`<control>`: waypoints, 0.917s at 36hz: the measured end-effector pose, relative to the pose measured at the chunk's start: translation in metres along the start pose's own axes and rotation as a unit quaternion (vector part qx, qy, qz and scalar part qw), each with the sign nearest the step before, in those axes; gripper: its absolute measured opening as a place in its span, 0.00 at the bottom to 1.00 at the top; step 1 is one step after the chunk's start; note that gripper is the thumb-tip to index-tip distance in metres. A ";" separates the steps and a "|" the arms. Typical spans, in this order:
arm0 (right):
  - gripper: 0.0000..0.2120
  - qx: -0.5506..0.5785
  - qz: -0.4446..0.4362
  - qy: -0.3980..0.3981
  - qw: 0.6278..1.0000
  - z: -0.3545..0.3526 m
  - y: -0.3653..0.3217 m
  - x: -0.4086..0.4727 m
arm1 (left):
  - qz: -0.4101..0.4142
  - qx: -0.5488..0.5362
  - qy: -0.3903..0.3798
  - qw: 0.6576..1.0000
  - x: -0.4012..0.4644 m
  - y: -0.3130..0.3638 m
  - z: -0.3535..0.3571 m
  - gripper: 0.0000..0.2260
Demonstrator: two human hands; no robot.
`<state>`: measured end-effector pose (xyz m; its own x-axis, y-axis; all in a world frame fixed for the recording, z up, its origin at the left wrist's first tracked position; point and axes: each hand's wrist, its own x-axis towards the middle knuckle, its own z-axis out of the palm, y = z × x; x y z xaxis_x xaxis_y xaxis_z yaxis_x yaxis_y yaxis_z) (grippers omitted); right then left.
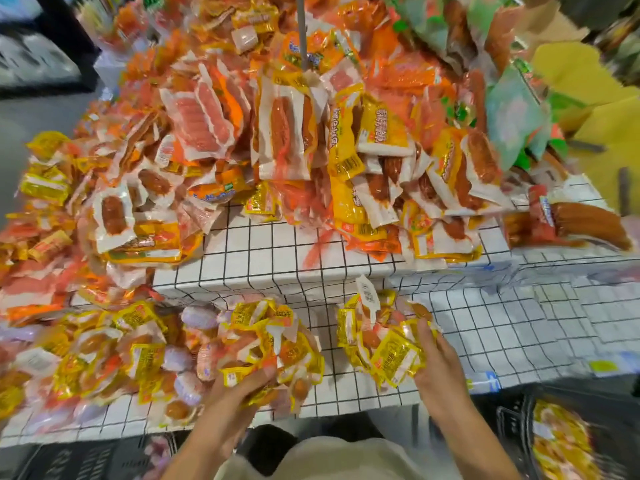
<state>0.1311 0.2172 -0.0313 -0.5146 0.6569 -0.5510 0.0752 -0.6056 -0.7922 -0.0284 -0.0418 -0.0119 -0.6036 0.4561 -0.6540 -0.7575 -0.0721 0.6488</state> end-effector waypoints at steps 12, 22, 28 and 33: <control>0.19 -0.027 -0.013 0.075 0.997 -0.015 -0.008 -0.028 | 0.004 0.071 -0.056 0.996 0.012 0.000 0.007 0.35; 0.22 0.110 -0.064 0.193 0.973 -0.023 0.013 -0.095 | -0.070 0.189 -0.152 0.968 0.030 0.021 0.016 0.35; 0.17 0.160 -0.064 0.259 0.950 -0.046 0.028 -0.140 | -0.132 0.239 -0.210 0.939 0.038 0.019 0.052 0.17; 0.20 0.197 -0.073 0.322 0.923 -0.076 0.042 -0.171 | -0.109 0.260 -0.270 0.921 0.034 -0.001 0.095 0.19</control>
<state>0.2869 0.1133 0.0101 0.1302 0.7978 -0.5886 -0.3374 -0.5226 -0.7830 -0.0245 0.0577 0.0018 -0.1342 0.7938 -0.5932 -0.5403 0.4432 0.7153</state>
